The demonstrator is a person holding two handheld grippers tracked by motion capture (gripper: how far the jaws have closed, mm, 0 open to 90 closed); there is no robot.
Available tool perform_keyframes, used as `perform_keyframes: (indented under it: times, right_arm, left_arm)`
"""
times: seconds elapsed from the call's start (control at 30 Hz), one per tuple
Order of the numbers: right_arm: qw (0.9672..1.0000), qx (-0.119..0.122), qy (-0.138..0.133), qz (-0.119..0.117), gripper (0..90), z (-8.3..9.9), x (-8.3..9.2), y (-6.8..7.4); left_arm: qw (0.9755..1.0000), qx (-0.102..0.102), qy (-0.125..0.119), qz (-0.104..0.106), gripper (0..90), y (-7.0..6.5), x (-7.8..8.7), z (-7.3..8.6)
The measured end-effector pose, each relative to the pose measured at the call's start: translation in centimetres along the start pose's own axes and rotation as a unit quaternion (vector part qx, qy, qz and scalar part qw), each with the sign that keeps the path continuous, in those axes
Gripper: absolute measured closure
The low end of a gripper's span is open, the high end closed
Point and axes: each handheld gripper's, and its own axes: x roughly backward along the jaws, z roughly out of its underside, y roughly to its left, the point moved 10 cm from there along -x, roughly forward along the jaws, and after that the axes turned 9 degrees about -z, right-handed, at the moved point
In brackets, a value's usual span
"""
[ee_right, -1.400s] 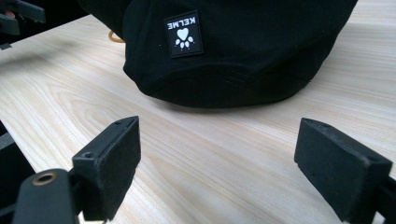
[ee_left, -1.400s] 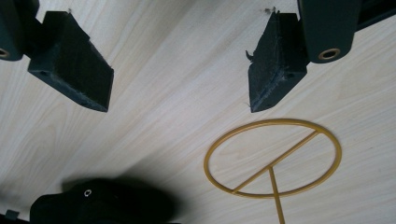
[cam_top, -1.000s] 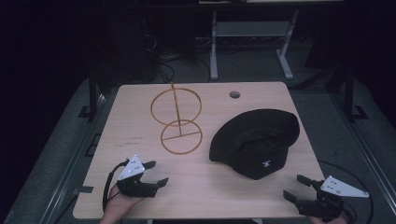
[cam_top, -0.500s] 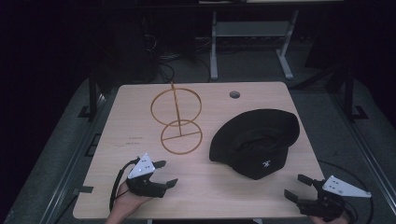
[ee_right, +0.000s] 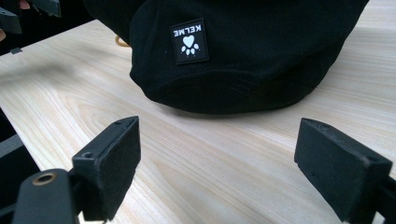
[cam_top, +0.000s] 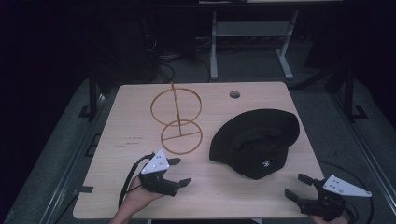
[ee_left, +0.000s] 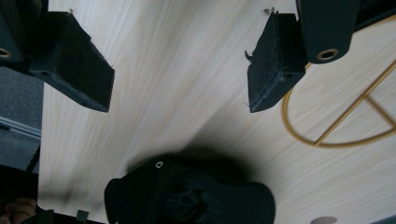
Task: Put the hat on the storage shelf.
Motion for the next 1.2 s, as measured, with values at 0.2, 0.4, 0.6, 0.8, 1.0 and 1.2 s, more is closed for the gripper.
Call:
perform_keyframes:
  times: [0.2, 0.4, 0.6, 0.8, 1.0, 1.2]
  right_arm:
    - [1.0000, 0.000, 0.002, -0.002, 14.1, 0.1, 0.0, 0.0]
    - [1.0000, 0.000, 0.002, -0.001, 14.1, 0.1, -0.1, 0.0]
    - [1.0000, 0.002, -0.002, -0.001, 14.1, 0.0, 0.0, 0.0]
    - [1.0000, 0.004, 0.000, -0.002, 14.1, -0.1, -0.1, 0.0]
    - [1.0000, 0.005, -0.002, -0.003, 14.1, -0.2, -0.2, 0.0]
    - [1.0000, 0.004, -0.005, -0.003, 14.1, -0.2, -0.2, -0.1]
  left_arm:
    - [0.9998, -0.016, 0.000, 0.013, 23.0, -0.9, -1.1, -1.7]
    - [0.9993, -0.031, 0.003, 0.022, 23.1, -1.7, -2.2, -2.8]
    - [0.9988, -0.039, 0.005, 0.029, 23.6, -2.1, -3.2, -3.8]
    - [0.9980, -0.051, 0.008, 0.035, 24.4, -2.6, -4.6, -4.8]
    - [0.9972, -0.062, 0.013, 0.041, 26.8, -3.0, -6.2, -5.9]
    - [0.9962, -0.074, 0.017, 0.044, 30.6, -3.3, -7.3, -6.6]
